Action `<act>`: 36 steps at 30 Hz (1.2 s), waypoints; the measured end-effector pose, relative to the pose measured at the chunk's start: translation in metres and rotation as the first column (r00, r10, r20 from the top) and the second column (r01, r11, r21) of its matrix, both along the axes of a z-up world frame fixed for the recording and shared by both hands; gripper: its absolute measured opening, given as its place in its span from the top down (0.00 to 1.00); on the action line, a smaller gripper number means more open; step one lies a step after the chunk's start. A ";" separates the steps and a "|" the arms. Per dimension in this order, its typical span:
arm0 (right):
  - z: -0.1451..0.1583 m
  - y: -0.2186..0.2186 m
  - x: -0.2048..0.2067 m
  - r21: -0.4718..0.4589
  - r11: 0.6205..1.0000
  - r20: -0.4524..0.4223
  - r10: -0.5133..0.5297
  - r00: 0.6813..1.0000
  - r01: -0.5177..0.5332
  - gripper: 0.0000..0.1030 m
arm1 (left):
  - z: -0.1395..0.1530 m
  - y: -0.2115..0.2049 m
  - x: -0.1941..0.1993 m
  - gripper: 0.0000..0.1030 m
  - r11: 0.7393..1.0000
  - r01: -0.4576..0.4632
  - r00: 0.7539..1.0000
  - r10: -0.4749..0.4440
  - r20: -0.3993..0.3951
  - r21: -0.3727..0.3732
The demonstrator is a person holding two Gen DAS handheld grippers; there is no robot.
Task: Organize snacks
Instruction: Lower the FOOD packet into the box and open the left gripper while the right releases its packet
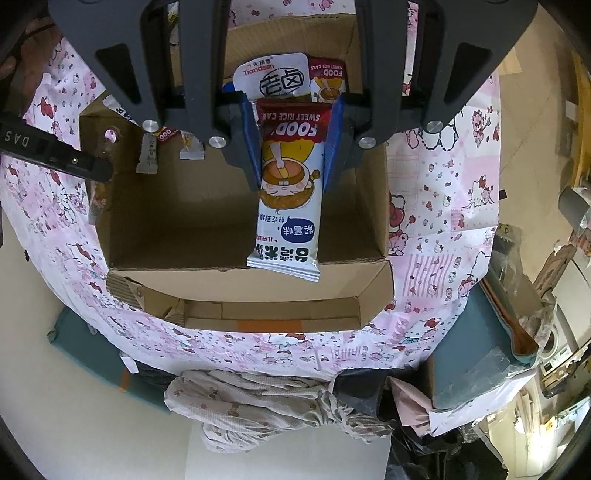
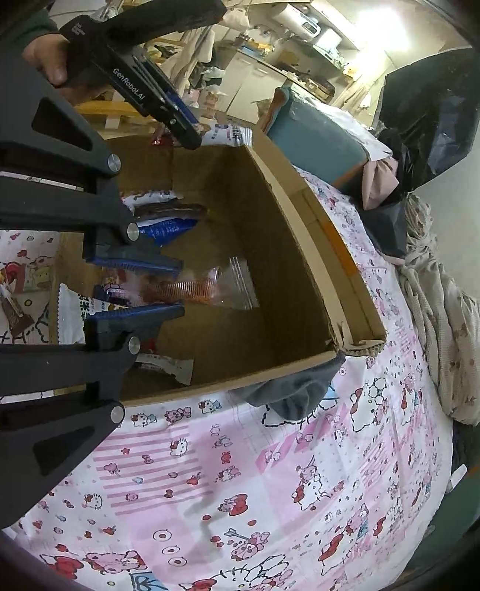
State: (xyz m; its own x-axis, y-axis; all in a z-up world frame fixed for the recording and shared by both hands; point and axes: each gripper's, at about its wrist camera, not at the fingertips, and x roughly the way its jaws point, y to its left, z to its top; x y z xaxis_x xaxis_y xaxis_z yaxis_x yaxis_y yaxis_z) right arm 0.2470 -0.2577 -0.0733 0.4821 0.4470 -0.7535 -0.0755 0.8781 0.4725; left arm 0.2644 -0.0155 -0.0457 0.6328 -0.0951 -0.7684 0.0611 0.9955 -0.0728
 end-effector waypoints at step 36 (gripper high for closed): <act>0.035 -0.030 -0.040 0.079 0.991 0.070 -0.111 0.991 0.105 0.13 | 0.020 0.013 -0.038 0.16 0.999 -0.040 0.999 0.040 0.014 -0.030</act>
State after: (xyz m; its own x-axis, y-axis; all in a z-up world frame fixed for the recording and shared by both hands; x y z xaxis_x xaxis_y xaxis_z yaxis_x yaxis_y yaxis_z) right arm 0.2073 -0.2877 -0.0386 0.5837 0.4430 -0.6805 -0.0194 0.8454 0.5337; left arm 0.2264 -0.0027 -0.0258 0.6475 -0.0921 -0.7565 0.0228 0.9946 -0.1015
